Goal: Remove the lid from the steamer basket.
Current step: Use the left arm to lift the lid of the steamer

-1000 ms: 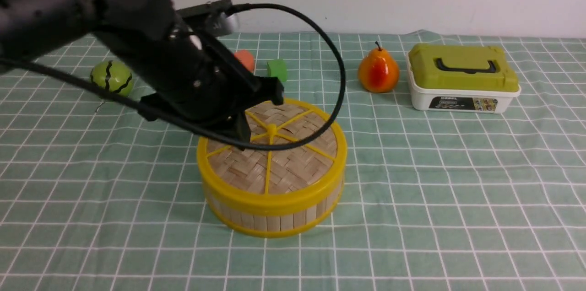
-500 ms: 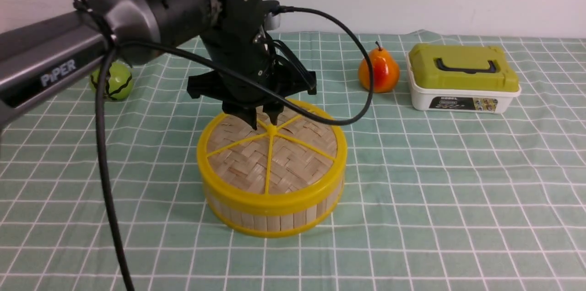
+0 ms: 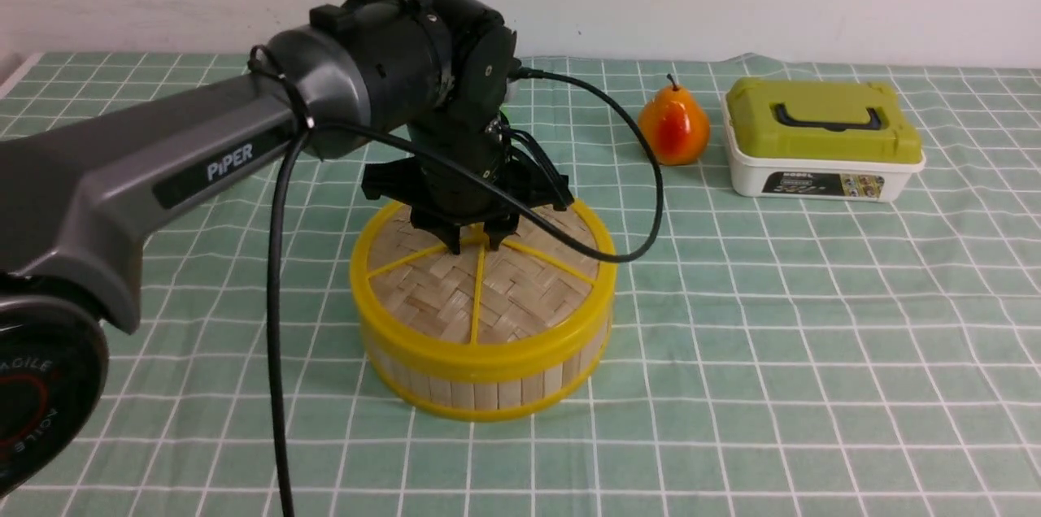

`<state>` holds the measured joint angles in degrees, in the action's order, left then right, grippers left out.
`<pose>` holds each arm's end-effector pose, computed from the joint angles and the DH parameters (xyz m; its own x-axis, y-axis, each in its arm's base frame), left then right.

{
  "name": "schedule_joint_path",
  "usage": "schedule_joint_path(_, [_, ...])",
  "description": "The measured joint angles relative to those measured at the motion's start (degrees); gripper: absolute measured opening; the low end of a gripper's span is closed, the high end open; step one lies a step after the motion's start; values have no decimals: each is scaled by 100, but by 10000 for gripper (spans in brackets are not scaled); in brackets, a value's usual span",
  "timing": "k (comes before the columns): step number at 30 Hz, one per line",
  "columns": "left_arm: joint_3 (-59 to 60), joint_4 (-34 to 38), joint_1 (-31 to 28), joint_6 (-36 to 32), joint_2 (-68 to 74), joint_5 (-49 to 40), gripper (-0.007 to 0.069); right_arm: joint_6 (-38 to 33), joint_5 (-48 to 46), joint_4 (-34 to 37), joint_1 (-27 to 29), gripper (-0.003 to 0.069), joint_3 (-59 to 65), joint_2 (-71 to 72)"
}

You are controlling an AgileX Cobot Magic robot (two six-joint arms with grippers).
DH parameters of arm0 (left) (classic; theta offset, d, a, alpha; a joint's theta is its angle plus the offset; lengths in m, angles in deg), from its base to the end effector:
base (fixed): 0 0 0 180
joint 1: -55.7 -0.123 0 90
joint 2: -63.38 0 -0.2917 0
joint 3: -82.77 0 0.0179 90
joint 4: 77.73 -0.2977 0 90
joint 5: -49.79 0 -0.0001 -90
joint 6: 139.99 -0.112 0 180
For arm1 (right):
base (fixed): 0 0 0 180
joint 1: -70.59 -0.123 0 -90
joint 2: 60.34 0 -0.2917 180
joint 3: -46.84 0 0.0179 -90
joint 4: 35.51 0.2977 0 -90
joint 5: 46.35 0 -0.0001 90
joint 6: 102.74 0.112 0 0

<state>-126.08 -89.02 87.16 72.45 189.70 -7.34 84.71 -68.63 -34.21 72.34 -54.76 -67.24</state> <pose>0.4519 -0.2549 0.2377 -0.8887 0.0322 -0.4573 0.0673 0.9959 -0.0607 0.1124 -0.0025 0.1664 -0.2950 0.1595 -0.9421 0.0675 0.9870 0.1460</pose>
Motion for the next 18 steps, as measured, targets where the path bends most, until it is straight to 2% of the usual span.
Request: schedule_joint_path(18, [-306,-77,0,0,276,40,269,0,0,0,0,241,0,0])
